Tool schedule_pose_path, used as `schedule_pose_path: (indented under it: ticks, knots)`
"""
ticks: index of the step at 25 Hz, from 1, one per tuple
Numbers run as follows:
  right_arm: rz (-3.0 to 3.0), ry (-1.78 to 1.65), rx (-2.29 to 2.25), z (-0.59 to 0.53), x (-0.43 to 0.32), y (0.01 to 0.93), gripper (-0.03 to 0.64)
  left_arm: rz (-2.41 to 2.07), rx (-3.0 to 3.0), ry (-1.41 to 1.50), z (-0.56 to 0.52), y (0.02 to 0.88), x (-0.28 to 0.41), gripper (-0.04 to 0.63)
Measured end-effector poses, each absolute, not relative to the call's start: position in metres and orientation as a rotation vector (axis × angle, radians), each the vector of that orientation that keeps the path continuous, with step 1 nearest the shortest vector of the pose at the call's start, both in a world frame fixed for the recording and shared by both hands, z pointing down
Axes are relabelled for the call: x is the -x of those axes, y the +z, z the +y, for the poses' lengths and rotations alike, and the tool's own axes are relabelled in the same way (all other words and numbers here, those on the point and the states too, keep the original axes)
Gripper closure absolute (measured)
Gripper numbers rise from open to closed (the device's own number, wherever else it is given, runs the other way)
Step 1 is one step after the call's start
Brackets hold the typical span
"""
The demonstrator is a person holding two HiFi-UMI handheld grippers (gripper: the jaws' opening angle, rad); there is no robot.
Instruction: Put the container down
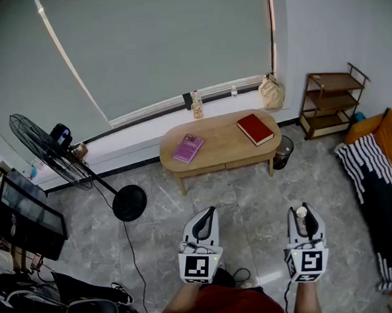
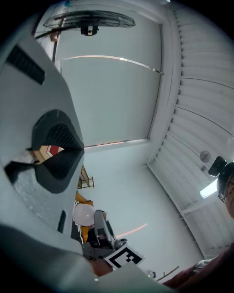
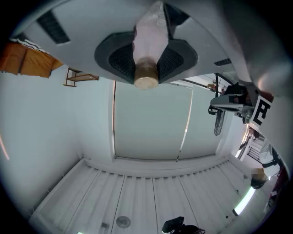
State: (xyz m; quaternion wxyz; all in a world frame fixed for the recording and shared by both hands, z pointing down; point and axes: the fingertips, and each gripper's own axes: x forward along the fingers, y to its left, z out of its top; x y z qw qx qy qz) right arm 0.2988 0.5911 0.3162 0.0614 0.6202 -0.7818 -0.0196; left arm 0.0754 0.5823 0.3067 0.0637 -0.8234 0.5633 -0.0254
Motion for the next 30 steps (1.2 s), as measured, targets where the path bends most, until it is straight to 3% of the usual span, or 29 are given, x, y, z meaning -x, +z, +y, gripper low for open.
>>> schedule_pose_path:
  ticks: [30]
  knots:
    - [-2.398,-0.029,-1.826,0.552,-0.100,0.308,0.476,1.757,2.427,0.009,0.544,0.301,0.134,0.589]
